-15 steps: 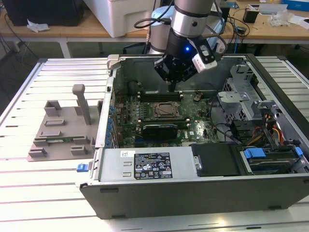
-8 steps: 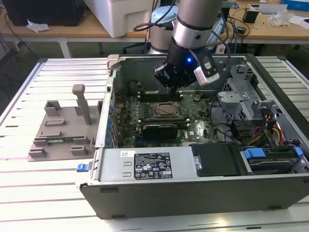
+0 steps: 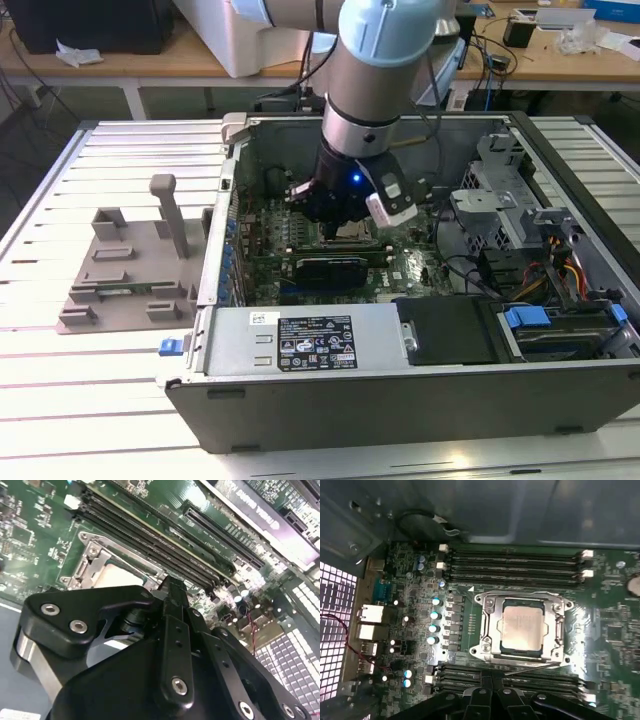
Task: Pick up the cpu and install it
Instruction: 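Install the second cpu locking lever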
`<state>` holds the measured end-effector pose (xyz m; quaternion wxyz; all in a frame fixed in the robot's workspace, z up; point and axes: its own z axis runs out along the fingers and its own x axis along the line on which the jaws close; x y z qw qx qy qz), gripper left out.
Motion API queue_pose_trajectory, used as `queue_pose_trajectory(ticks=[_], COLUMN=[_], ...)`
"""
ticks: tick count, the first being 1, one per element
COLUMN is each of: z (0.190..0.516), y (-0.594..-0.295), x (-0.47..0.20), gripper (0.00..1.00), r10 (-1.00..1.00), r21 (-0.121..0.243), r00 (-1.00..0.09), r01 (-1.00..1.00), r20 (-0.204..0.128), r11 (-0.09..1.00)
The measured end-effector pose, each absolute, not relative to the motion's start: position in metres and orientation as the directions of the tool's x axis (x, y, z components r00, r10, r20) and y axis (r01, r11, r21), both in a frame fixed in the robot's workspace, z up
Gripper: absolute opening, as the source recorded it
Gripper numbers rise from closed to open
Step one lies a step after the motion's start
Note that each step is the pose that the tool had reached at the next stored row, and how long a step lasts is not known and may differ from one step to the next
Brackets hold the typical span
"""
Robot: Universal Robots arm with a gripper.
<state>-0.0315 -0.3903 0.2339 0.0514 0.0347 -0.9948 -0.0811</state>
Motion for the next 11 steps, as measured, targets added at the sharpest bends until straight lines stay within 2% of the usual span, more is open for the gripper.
queue_pose_trajectory(ticks=[11], z=[0.209], y=[-0.386], x=[-0.043], gripper=[0.11], r10=[-0.14], r21=[0.175], r00=[-0.986], r01=[-0.122], r20=[0.095], r11=[0.977])
